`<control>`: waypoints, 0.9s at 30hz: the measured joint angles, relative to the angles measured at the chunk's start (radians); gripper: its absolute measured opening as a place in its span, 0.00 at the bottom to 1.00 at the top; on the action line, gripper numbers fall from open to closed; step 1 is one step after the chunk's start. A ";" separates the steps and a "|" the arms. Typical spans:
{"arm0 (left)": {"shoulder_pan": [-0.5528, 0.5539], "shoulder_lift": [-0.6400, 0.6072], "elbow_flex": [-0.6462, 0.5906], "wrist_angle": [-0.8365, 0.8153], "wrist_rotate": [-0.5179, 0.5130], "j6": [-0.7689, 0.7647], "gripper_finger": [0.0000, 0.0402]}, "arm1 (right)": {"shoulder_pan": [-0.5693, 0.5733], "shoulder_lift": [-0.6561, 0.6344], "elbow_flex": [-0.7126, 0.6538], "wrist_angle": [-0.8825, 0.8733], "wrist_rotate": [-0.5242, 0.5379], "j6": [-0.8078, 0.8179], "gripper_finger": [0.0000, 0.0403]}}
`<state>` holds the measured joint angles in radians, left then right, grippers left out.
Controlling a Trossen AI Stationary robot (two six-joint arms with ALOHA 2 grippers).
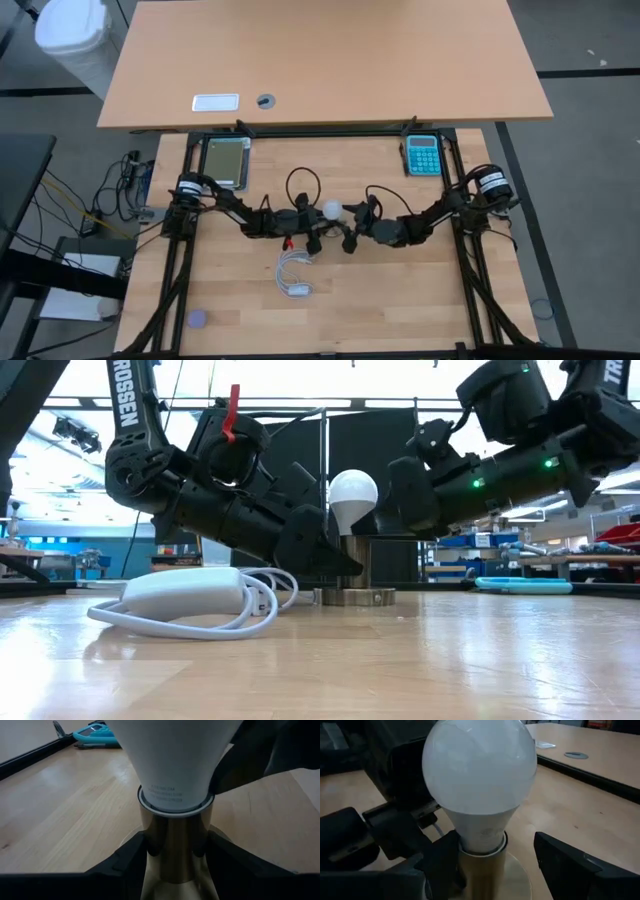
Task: Screw lightbulb
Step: Remove the white lightbulb from the silver lamp
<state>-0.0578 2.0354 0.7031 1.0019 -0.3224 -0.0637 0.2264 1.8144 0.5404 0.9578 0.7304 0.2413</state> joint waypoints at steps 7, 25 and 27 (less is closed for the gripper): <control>0.000 -0.001 0.000 -0.009 -0.006 0.001 0.47 | 0.039 -0.049 -0.061 -0.052 0.230 0.038 0.63; -0.001 0.000 0.000 -0.002 -0.002 0.002 0.47 | -0.003 -0.035 0.000 -0.022 -0.080 0.014 0.61; -0.001 0.000 0.000 -0.003 -0.002 0.002 0.47 | -0.014 -0.028 0.006 -0.021 -0.082 0.010 0.61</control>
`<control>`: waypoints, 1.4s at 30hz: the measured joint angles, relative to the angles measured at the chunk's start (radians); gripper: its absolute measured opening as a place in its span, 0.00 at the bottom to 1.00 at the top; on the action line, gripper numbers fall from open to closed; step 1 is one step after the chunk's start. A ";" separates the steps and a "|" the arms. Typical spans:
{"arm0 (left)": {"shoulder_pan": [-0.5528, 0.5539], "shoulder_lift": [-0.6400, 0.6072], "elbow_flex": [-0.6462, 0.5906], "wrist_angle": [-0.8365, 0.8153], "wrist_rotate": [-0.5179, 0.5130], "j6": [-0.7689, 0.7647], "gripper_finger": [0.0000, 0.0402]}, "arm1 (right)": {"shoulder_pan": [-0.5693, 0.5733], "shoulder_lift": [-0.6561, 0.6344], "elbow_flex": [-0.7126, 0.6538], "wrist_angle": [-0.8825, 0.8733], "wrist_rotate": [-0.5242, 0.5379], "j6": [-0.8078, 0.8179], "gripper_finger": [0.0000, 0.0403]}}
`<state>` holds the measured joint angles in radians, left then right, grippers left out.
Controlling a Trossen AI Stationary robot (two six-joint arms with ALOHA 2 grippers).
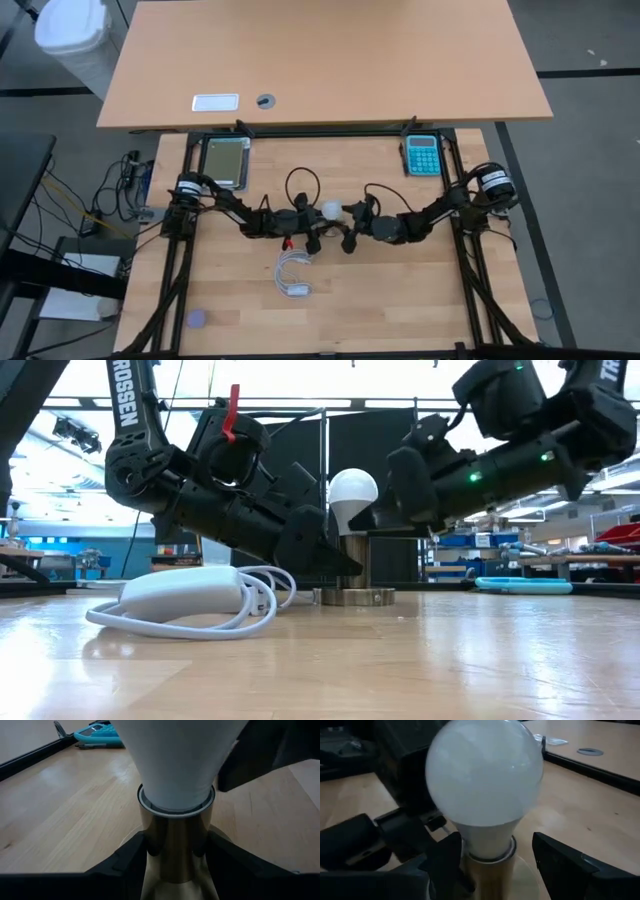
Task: Screw lightbulb
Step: Remove the white lightbulb from the silver lamp
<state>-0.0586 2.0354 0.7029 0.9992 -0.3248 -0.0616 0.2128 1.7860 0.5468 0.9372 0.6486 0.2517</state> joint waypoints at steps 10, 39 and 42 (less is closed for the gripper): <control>0.001 0.000 -0.001 -0.005 -0.004 0.000 0.47 | 0.016 -0.018 -0.059 -0.029 0.162 0.064 0.60; 0.000 0.000 -0.002 0.004 0.001 0.000 0.47 | -0.043 -0.037 -0.005 -0.044 -0.071 -0.044 0.57; 0.000 0.001 -0.001 0.002 0.000 0.000 0.47 | -0.042 -0.044 -0.003 -0.115 -0.038 -0.028 0.57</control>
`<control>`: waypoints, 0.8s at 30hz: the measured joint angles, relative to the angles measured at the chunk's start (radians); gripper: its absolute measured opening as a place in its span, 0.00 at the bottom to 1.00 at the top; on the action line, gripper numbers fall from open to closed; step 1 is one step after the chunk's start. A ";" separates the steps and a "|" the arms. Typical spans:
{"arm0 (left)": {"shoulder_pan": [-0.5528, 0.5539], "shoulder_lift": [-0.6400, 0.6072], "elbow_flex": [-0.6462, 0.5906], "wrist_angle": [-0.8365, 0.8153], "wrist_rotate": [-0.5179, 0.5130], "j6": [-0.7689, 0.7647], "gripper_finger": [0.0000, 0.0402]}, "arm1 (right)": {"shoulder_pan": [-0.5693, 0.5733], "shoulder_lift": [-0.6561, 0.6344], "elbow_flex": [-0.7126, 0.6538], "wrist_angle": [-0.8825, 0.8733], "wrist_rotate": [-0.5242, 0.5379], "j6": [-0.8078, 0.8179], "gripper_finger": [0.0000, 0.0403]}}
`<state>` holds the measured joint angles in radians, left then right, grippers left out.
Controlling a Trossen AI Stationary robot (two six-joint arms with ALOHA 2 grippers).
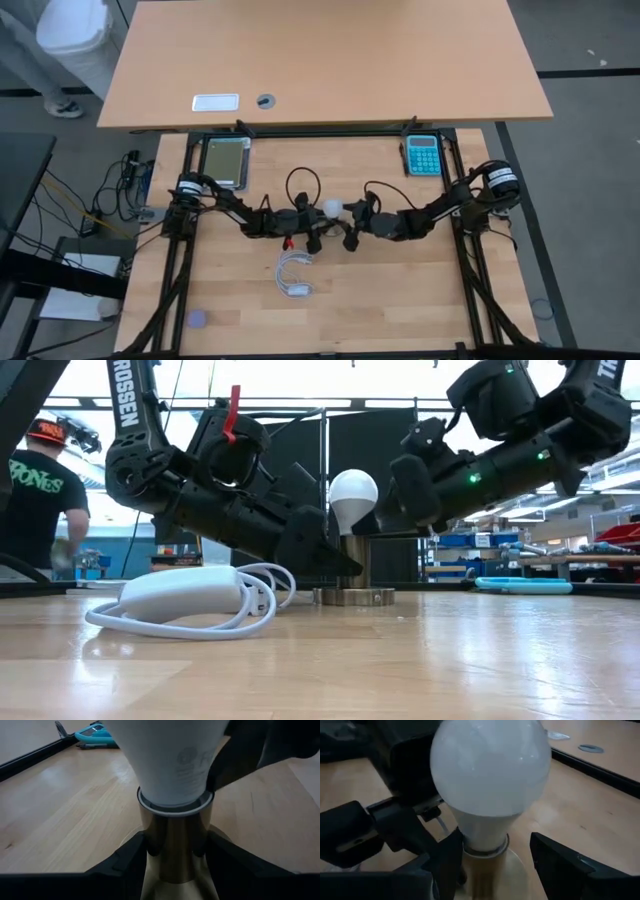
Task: Screw lightbulb
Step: Remove the white lightbulb from the silver lamp
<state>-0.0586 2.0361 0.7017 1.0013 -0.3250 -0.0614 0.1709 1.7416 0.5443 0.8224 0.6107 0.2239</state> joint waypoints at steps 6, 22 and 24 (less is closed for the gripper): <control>0.000 0.000 0.000 -0.002 -0.003 0.000 0.47 | 0.045 -0.080 -0.052 -0.254 0.270 0.174 0.57; 0.000 0.000 0.000 0.002 0.004 -0.001 0.47 | 0.054 -0.032 -0.039 -0.005 -0.033 0.104 0.57; 0.000 0.000 0.000 0.003 0.004 -0.002 0.47 | 0.049 -0.006 -0.016 -0.013 -0.048 0.083 0.56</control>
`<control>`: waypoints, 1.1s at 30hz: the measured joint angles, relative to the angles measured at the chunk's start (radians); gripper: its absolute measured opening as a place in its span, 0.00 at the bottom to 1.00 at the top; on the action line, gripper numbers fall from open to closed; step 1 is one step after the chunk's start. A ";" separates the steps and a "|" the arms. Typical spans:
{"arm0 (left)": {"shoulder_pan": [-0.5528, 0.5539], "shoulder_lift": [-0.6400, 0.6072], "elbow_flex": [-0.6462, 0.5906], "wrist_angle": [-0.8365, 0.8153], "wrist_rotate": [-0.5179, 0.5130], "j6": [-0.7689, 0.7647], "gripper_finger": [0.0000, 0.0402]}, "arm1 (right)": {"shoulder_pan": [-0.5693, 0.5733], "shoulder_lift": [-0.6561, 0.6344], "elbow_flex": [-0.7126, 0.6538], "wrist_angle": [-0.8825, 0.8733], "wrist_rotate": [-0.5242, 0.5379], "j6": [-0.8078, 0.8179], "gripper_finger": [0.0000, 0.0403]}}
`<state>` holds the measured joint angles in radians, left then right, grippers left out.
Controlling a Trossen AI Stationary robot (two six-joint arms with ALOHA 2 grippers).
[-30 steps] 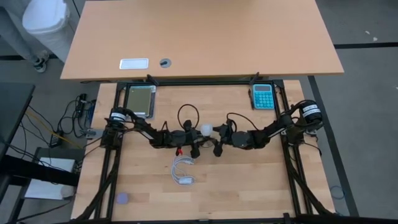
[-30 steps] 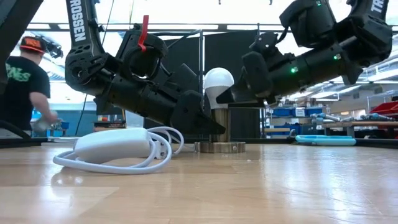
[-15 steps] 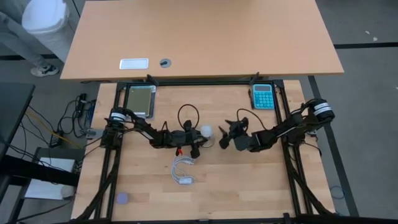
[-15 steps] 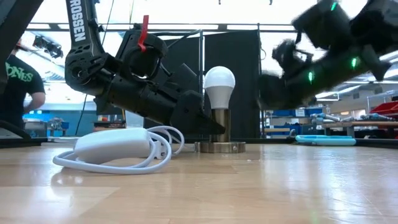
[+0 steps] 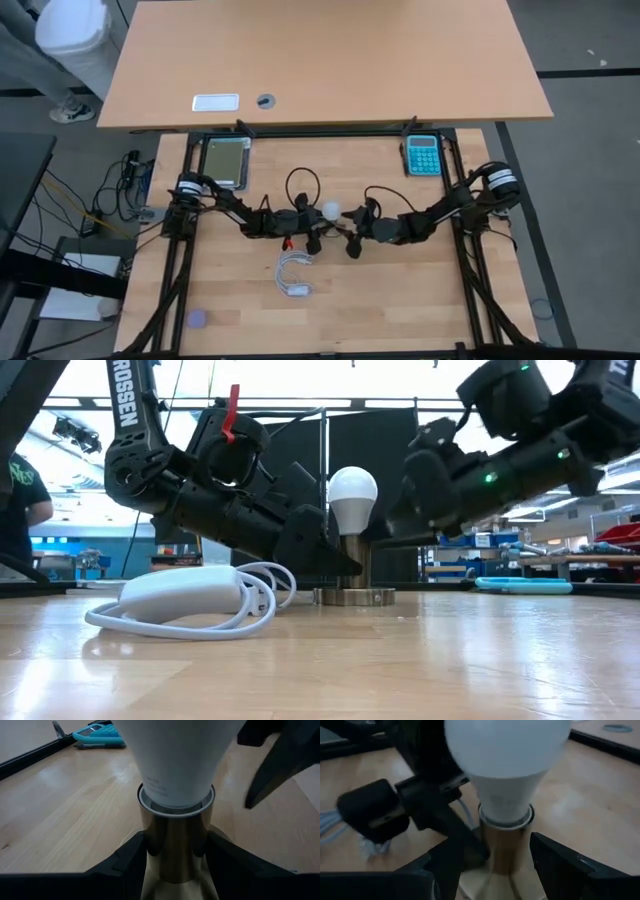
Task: Screw lightbulb
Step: Remove the white lightbulb from the silver lamp
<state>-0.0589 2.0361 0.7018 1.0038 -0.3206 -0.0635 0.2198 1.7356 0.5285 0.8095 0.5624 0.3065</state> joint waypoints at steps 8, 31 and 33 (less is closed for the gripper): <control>0.000 0.000 -0.001 -0.002 -0.001 0.000 0.47 | -0.008 0.048 0.059 0.016 0.042 -0.079 0.56; 0.001 -0.001 -0.001 -0.009 -0.004 -0.003 0.47 | 0.022 -0.040 -0.016 -0.138 0.370 0.018 0.56; 0.000 -0.001 -0.001 -0.008 -0.002 -0.003 0.47 | 0.042 -0.073 -0.040 -0.156 0.481 0.075 0.56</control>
<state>-0.0589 2.0354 0.7010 0.9955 -0.3223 -0.0660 0.2622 1.6622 0.4889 0.6540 1.0437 0.3813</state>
